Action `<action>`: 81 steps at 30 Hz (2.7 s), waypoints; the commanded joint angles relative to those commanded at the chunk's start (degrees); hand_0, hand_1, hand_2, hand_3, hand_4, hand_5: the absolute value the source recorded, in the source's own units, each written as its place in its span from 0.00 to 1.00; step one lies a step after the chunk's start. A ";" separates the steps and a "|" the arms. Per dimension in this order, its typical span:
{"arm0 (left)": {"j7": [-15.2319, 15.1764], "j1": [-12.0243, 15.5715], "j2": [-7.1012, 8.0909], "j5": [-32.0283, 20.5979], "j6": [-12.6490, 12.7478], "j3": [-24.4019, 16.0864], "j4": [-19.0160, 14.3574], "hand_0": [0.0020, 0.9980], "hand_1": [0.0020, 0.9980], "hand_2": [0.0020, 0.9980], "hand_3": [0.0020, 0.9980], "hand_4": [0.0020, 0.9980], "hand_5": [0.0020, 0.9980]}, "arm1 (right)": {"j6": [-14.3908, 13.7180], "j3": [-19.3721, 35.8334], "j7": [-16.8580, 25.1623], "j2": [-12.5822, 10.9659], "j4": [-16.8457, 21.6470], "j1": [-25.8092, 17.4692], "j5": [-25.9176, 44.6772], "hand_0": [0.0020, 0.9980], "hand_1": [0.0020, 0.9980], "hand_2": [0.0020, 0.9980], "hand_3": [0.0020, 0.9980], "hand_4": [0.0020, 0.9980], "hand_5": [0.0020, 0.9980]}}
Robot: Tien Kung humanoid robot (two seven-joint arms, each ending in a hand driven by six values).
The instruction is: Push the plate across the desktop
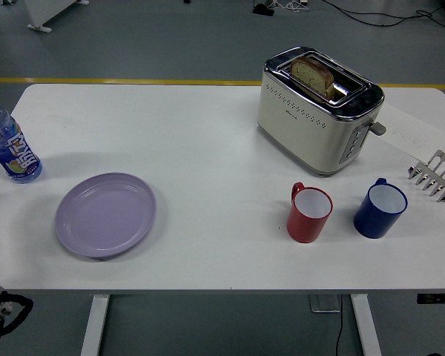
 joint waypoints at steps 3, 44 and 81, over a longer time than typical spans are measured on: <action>-1.60 0.01 0.27 0.05 1.24 1.60 0.51 0.69 0.73 0.73 0.65 0.51 1.00 | 0.02 0.01 -0.06 0.00 0.00 0.03 -0.09 0.57 0.53 0.61 0.59 0.07 0.54; -4.38 -3.89 -0.44 -11.26 1.53 17.53 7.10 0.70 0.74 0.73 0.64 0.47 1.00 | 0.70 0.22 -0.81 0.00 0.31 -0.90 -1.33 0.57 0.53 0.61 0.59 0.07 0.54; -6.42 -8.28 0.86 -19.94 2.69 30.87 6.84 0.69 0.73 0.72 0.63 0.46 1.00 | 1.16 0.31 -0.86 0.00 0.31 0.44 -2.05 0.57 0.53 0.61 0.59 0.06 0.54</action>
